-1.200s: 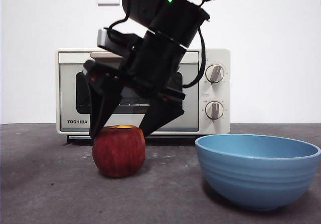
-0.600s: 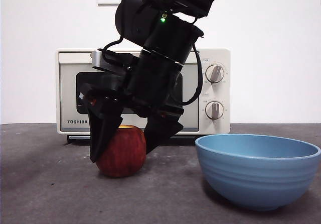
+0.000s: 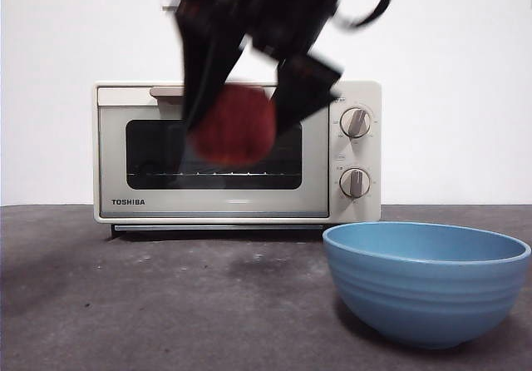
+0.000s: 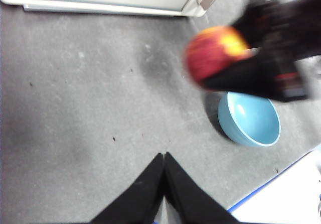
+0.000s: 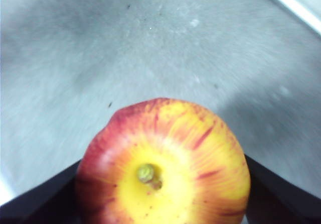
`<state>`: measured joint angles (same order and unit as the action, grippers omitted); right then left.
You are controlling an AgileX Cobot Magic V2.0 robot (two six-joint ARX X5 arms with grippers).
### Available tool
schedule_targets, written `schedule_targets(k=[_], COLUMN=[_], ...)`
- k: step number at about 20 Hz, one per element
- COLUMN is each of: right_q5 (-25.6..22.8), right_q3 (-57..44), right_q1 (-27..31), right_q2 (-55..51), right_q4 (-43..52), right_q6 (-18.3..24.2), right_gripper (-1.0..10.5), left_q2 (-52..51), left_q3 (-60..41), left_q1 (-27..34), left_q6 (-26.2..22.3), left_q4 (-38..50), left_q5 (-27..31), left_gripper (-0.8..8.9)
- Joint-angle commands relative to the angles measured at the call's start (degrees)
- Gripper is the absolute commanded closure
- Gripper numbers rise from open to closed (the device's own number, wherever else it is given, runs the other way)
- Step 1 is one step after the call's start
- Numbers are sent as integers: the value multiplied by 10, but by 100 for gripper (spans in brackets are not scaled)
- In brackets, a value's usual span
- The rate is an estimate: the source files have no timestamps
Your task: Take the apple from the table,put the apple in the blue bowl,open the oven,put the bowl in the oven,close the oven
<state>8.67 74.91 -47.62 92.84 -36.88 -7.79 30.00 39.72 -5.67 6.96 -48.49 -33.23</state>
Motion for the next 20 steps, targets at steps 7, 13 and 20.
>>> schedule_targets(k=[7,13,20], right_q5=[-68,-72,-74], right_q3=[-166,-308,-383], right_q1=[-3,9,10], right_q2=[-179,-206,-206], right_q4=[-13,87,142], right_q6=[-9,-38,-55], right_gripper=[607,607,561], left_q2=[3,3,3], left_q3=[10,10,10], left_q1=[-1,-1,-1], left_q6=[-5,-3,-3], left_q4=[5,0,0], left_q5=[-3,-3,-3], left_gripper=[806,806,806])
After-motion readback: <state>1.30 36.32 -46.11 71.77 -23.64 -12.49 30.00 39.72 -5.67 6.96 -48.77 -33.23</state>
